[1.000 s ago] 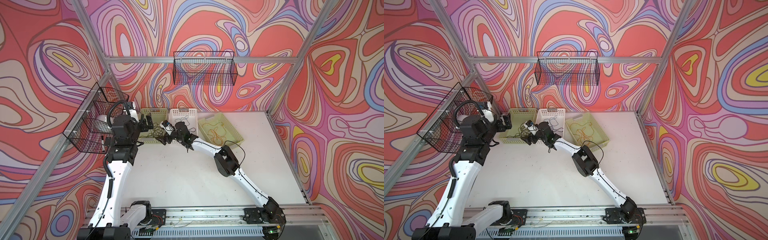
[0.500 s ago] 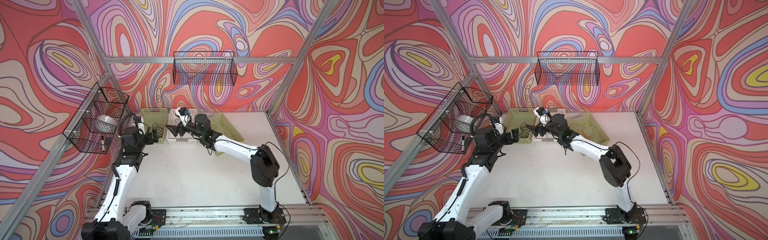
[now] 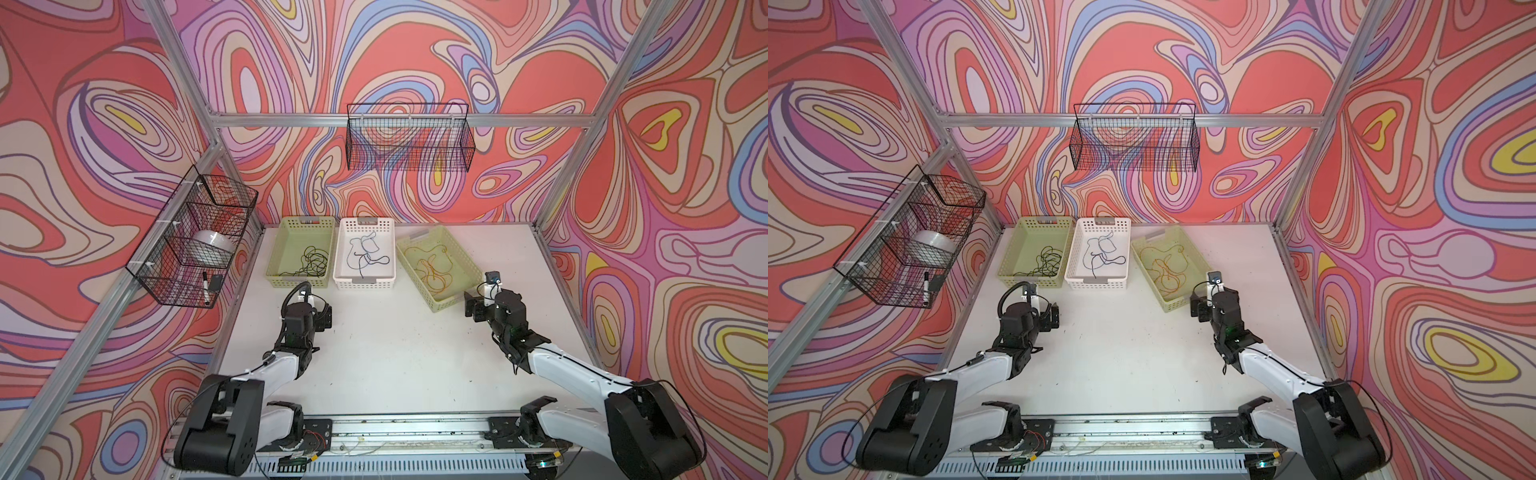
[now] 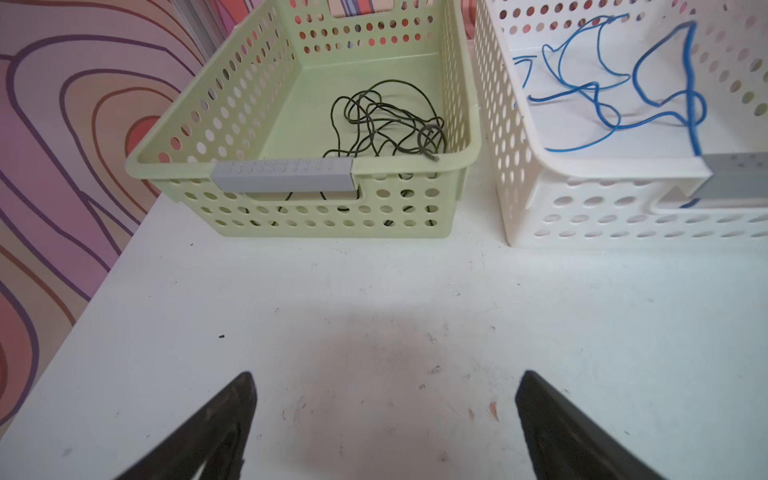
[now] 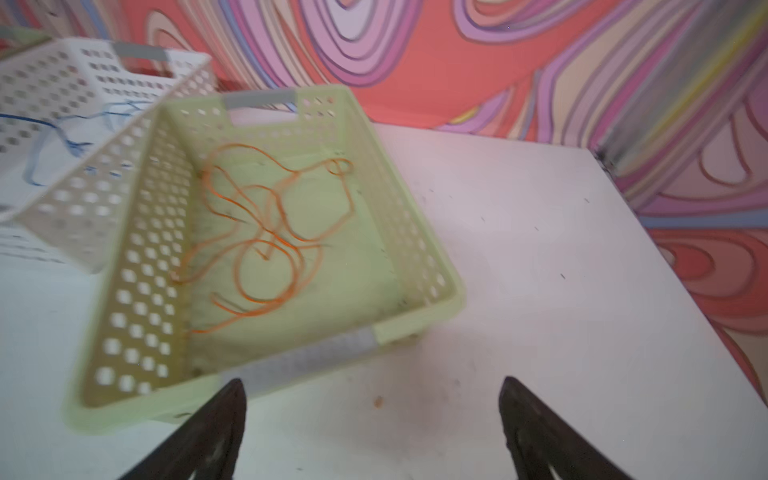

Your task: Untangle the cables

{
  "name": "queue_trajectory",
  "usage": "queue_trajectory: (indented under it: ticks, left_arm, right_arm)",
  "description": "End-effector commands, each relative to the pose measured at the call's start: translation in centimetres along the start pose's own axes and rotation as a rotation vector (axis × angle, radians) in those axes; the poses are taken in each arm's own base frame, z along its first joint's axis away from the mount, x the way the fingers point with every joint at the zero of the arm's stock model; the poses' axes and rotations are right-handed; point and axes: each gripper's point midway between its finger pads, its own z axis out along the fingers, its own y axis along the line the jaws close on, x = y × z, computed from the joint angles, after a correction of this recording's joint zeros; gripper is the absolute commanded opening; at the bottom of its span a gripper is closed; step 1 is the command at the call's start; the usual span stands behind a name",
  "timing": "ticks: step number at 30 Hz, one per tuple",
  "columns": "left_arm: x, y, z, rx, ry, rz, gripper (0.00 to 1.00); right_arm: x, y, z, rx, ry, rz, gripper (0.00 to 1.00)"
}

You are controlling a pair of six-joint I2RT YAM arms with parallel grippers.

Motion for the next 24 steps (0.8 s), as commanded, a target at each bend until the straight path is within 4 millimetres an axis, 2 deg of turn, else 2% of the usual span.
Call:
queue_trajectory:
  ticks: [1, 2, 4, 5, 7, 8, 9, 11, 18, 24]
  left_arm:
    - [-4.8, 0.0, 0.2, -0.023, -0.252, 0.012, 1.00]
    - [-4.1, -0.2, 0.8, -0.017, -0.240, 0.018, 1.00]
    - [-3.5, -0.3, 1.1, -0.015, -0.260, 0.016, 1.00]
    - [-3.6, -0.3, 1.0, -0.020, -0.283, 0.017, 1.00]
    - [-3.8, -0.6, 0.9, -0.002, -0.269, 0.019, 1.00]
    - [-3.5, -0.8, 1.2, 0.009, -0.242, 0.028, 1.00]
    - [-3.4, -0.8, 1.3, 0.015, -0.232, 0.029, 1.00]
    - [-3.4, -0.9, 1.3, 0.017, -0.245, 0.029, 1.00]
    - [-3.5, -0.8, 1.4, 0.019, -0.241, 0.028, 1.00]
    - [-3.5, -0.6, 1.6, 0.004, -0.230, 0.021, 1.00]
  right_arm:
    - [-1.7, -2.2, 0.9, 0.008, -0.153, 0.075, 0.98]
    - [-1.7, -2.5, 1.5, 0.019, -0.181, 0.067, 0.99]
    - [-2.4, -1.8, 2.8, -0.025, -0.205, 0.020, 0.98]
    - [-2.9, -1.7, 3.3, -0.030, -0.242, 0.014, 0.98]
    - [-2.2, -1.4, 4.9, -0.072, -0.250, -0.024, 0.98]
    - [-1.9, -2.0, 5.3, -0.063, -0.259, 0.004, 0.98]
    - [-1.1, -3.0, 5.5, -0.060, -0.257, 0.042, 0.98]
    - [-1.1, -3.3, 5.1, -0.054, -0.298, 0.046, 0.98]
    - [-0.6, -3.8, 8.2, -0.011, -0.148, 0.059, 0.98]
    - [-0.7, -4.2, 8.1, 0.005, -0.160, 0.072, 0.98]
